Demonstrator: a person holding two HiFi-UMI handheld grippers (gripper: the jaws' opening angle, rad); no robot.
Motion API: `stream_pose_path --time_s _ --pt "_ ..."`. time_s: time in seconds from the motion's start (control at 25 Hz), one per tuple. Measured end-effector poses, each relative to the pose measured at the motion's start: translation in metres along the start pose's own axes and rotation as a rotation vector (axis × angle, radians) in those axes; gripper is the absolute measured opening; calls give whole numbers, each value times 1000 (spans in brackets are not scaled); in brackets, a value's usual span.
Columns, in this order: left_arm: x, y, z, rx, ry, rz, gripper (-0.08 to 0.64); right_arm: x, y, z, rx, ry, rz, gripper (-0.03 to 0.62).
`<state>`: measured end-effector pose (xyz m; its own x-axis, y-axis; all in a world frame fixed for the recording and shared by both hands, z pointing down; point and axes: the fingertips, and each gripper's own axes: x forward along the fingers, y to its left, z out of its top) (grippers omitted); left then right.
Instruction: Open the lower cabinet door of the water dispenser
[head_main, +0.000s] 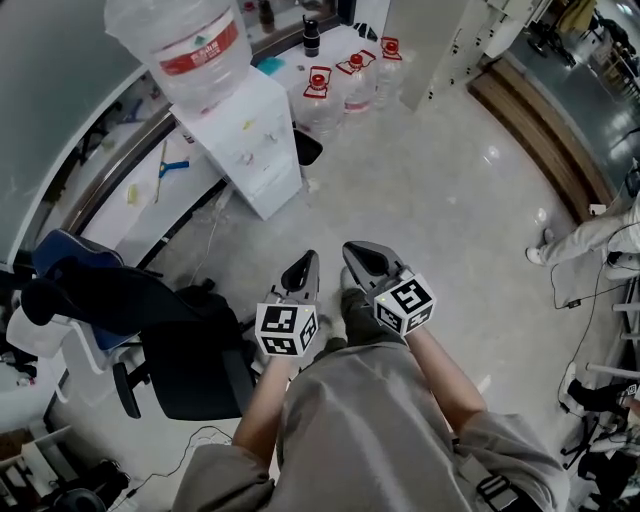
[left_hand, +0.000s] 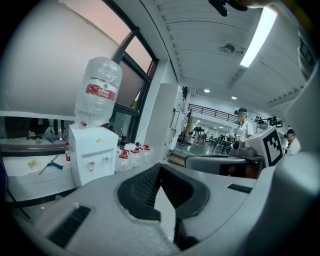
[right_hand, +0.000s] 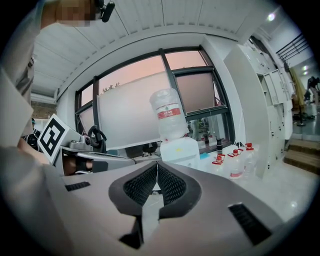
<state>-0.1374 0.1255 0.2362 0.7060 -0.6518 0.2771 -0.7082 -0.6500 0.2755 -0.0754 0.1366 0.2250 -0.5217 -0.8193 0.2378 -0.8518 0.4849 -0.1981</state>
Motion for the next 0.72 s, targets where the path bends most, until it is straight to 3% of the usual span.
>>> stream_pose_path --time_s 0.32,0.72 --pt "41 32 -5 -19 36 -3 9 42 -34 -4 13 16 6 11" --pt "123 73 9 -50 93 -4 9 105 -110 4 50 61 8 11"
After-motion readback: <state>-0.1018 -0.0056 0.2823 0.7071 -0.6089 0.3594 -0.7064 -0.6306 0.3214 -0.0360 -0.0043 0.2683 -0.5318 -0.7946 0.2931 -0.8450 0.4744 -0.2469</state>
